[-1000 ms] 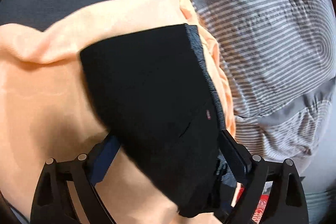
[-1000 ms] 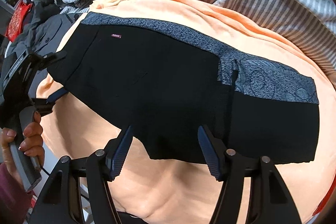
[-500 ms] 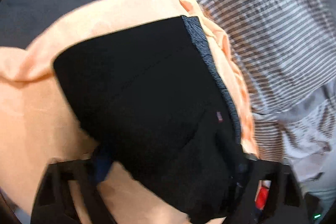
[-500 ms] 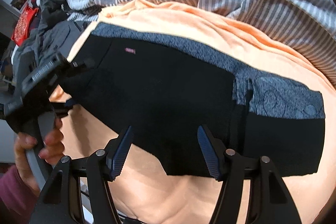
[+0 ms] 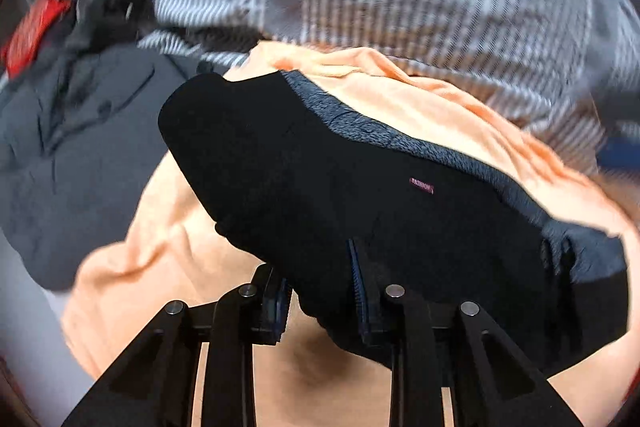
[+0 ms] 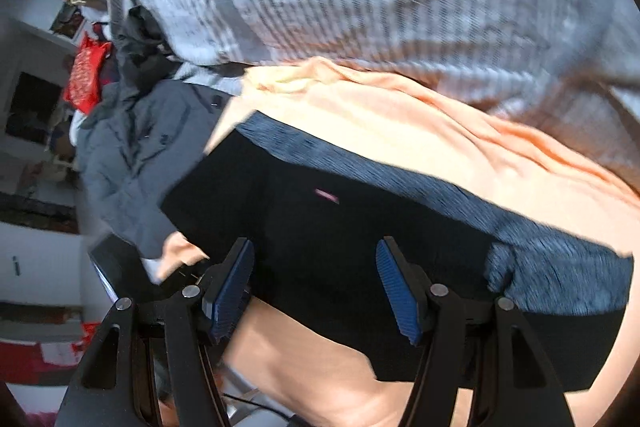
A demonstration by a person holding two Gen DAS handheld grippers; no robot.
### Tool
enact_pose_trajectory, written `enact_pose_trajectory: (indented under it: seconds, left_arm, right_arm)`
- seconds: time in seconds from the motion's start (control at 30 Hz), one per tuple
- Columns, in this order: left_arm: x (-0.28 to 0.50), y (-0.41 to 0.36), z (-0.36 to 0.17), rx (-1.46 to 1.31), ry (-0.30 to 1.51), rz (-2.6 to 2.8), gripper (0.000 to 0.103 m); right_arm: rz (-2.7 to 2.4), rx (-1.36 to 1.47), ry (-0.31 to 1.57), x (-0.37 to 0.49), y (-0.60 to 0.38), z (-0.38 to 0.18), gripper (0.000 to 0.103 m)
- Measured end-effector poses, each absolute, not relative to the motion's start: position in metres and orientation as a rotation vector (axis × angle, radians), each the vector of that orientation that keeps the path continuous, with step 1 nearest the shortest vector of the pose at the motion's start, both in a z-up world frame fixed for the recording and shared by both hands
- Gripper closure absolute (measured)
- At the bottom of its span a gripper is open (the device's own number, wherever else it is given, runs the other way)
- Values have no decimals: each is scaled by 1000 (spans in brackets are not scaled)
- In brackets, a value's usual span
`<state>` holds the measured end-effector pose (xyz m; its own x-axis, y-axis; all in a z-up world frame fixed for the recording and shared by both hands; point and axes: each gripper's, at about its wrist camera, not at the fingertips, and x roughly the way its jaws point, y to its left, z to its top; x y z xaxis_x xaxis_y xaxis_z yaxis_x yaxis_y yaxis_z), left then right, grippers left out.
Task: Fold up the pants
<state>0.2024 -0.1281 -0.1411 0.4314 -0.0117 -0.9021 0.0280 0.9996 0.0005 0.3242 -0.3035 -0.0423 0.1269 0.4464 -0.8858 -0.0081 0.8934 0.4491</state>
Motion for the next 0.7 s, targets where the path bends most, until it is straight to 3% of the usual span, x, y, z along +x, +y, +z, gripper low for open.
enact_pose_trajectory:
  seconds: [0.03,0.43,0.7]
  left_arm:
    - [200,-132,-141,50,1117,-23,76]
    - [195,-154,-131,214,1050,-51,76]
    - [193,-158,-130,231,1041,-54,76]
  right_arm:
    - [372,374,1438,335,-295,-40,22]
    - [606,95,1636,408,-162,-44,19]
    - [643,-178,1843,408,-102,-97,19]
